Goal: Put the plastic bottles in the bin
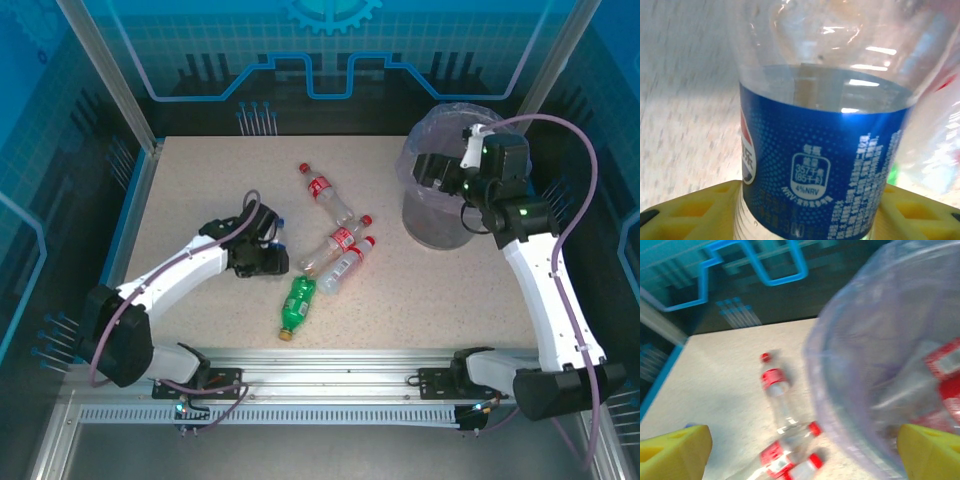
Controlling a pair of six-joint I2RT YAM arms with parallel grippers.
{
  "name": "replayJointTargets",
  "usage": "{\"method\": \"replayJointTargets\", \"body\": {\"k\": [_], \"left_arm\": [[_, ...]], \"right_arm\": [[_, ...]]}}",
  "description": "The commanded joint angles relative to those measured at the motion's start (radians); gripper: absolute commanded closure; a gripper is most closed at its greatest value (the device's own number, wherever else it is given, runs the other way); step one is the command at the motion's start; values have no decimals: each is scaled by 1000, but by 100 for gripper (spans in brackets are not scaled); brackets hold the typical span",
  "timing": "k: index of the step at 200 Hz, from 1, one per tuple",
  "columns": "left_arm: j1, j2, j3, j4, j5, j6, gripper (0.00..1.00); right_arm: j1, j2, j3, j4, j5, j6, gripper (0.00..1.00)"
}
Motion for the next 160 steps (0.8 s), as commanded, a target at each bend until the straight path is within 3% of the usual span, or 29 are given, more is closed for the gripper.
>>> {"method": "replayJointTargets", "body": {"k": [1, 44, 86, 160], "left_arm": [[33, 39, 96, 133, 130, 147, 50], [50, 88, 136, 349, 339, 213, 53], [53, 105, 69, 594, 487, 145, 53], [51, 88, 31, 669, 563, 130, 53]], "right_arm": [[59, 8, -25, 38, -170, 2, 4], [225, 117, -84, 202, -210, 85, 5], [274, 255, -98, 364, -279, 153, 6], [287, 421, -59, 506, -360, 242, 7]]}}
